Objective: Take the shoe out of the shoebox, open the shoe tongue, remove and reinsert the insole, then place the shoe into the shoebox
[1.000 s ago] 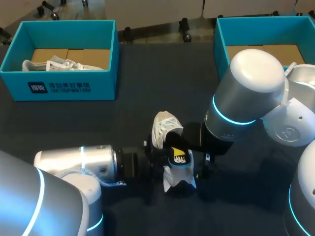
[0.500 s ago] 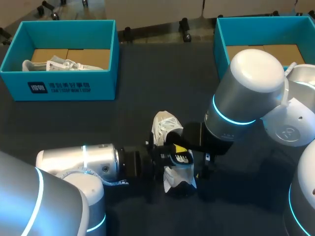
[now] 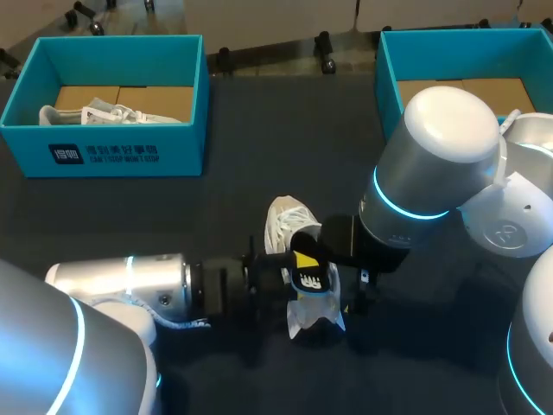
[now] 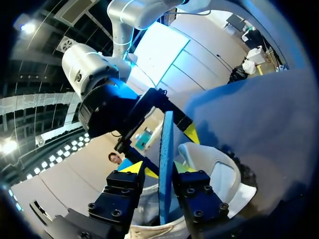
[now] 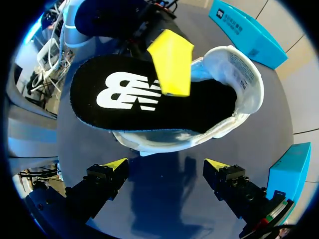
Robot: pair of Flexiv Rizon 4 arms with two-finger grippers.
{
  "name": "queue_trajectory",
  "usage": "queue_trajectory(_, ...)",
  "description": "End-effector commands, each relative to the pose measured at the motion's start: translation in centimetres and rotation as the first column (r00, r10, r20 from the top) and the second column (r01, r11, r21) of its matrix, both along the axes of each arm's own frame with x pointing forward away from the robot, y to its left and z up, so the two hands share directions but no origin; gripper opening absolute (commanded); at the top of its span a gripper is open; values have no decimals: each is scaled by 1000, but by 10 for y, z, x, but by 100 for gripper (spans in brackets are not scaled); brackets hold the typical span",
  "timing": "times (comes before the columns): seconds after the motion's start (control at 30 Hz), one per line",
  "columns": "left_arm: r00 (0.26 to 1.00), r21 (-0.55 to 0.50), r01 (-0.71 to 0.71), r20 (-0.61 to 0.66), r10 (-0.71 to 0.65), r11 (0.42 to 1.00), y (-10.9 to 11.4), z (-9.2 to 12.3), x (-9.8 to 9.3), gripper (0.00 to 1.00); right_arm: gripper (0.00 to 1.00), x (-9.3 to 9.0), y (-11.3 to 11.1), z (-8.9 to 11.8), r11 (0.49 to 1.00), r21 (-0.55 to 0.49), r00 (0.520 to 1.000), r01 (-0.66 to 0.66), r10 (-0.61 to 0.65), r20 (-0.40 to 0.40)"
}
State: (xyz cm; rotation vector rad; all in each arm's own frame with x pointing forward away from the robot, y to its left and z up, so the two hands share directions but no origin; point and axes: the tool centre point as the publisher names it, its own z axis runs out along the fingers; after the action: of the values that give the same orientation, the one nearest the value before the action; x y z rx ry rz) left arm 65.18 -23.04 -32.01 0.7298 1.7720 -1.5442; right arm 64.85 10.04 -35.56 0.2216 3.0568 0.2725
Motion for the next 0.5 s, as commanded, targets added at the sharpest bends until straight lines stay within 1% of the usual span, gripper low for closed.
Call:
queue_trajectory(0.03,1000,8,5,9,-5,1000,1,0,-8,20,100,0,0,-1,1000,1,1000,0,0,0)
queue_trajectory(0.07,1000,11,7,11,-7,1000,-1,0,-9,17,100,0,0,-1,1000,1,1000,0,0,0)
queue_trajectory(0.13,1000,18,13,19,-13,1000,-4,-3,-11,0,100,0,0,-1,1000,1,1000,0,0,0)
queue_trajectory(0.37,999,34,7,45,-8,999,-16,-8,-11,0,100,0,0,-1,1000,1,1000,0,0,0)
queue_trajectory(0.5,999,52,-17,49,15,998,-24,-14,-3,0,100,0,0,-1,1000,1,1000,0,0,0)
